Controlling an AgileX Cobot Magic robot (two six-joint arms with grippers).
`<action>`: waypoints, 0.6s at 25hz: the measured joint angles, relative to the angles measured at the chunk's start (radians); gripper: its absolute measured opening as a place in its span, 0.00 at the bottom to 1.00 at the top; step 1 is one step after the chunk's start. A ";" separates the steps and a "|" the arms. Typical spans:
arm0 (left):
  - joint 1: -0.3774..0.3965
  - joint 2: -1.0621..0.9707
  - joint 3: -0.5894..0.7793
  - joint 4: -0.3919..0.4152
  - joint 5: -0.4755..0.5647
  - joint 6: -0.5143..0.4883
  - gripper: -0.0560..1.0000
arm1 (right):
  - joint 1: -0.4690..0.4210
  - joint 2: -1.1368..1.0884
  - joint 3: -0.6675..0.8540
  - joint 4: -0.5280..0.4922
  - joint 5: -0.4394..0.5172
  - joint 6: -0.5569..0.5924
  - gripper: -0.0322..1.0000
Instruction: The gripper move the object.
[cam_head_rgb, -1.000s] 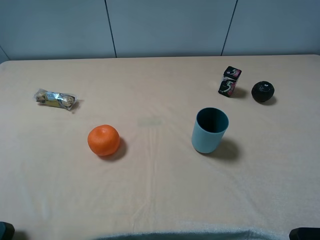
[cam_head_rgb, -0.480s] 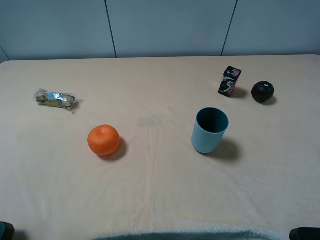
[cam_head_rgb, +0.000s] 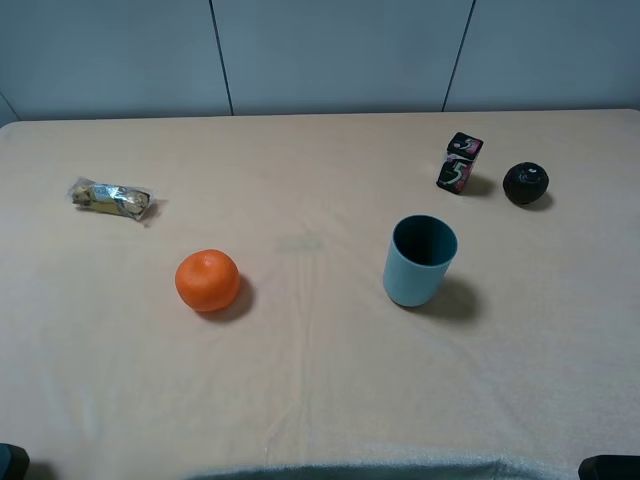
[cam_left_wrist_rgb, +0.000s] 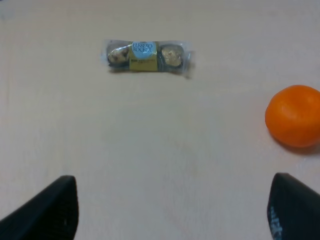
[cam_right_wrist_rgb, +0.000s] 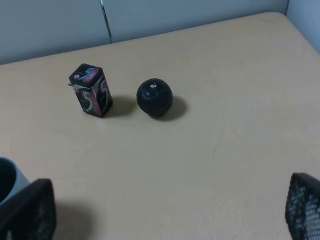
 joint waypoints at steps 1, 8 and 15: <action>0.000 0.000 0.000 0.000 0.000 0.000 0.79 | 0.000 0.000 0.000 0.000 0.000 0.000 0.70; 0.000 0.000 0.000 0.000 0.000 0.000 0.79 | 0.000 0.000 0.000 0.000 0.000 0.001 0.70; 0.000 0.000 0.000 0.000 0.000 0.000 0.79 | 0.000 0.000 0.000 0.000 0.000 0.001 0.70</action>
